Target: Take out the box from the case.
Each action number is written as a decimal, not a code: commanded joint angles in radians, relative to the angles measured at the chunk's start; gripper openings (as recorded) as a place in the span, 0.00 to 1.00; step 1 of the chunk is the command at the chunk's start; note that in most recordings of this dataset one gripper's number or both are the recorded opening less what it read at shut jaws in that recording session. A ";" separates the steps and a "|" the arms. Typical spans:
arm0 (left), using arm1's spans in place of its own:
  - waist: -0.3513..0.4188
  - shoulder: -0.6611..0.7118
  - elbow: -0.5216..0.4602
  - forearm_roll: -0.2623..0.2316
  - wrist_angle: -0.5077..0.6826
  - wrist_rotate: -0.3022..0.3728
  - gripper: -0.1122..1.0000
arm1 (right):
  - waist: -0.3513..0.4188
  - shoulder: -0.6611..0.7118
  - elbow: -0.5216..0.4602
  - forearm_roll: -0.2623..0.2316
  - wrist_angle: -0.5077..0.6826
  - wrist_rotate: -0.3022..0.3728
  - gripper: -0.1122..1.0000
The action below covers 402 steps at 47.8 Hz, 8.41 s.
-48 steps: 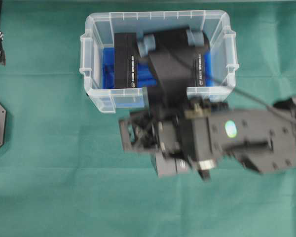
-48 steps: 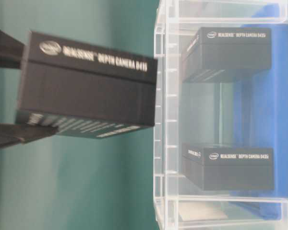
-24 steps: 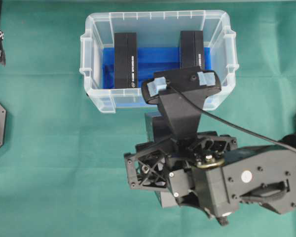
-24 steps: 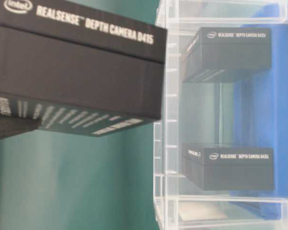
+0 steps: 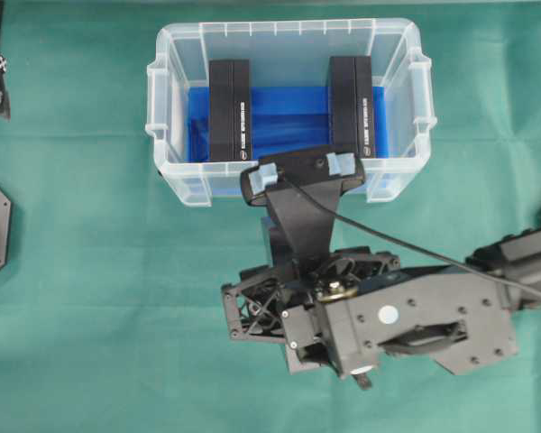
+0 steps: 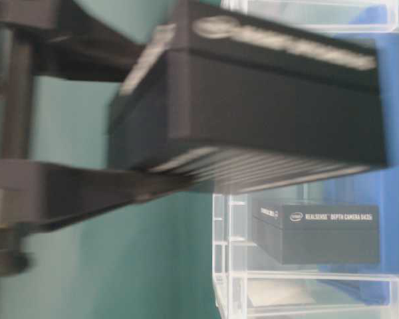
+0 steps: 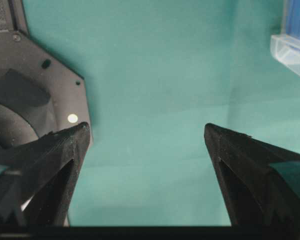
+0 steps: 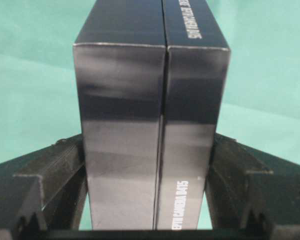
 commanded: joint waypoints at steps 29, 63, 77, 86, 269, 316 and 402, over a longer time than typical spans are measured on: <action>0.005 -0.008 -0.002 0.003 0.015 -0.002 0.97 | -0.029 -0.021 0.285 0.031 -0.318 0.114 0.71; 0.005 0.003 -0.002 0.005 0.006 -0.012 0.97 | -0.041 -0.020 0.379 0.055 -0.457 0.126 0.71; 0.005 0.002 -0.002 0.003 0.008 -0.012 0.97 | -0.035 -0.020 0.379 0.044 -0.457 0.123 0.71; 0.005 0.002 -0.002 0.003 0.008 -0.012 0.97 | -0.032 -0.020 0.379 0.044 -0.459 0.126 0.71; -0.003 -0.017 0.003 -0.003 0.011 -0.025 0.97 | -0.138 -0.793 0.709 0.009 0.066 -0.103 0.94; -0.006 -0.020 0.003 -0.003 0.006 -0.028 0.97 | -0.629 -0.801 0.759 0.021 -0.083 -0.592 0.94; -0.186 0.509 -0.472 0.003 -0.110 -0.123 0.97 | -0.629 -0.802 0.762 0.020 -0.137 -0.595 0.94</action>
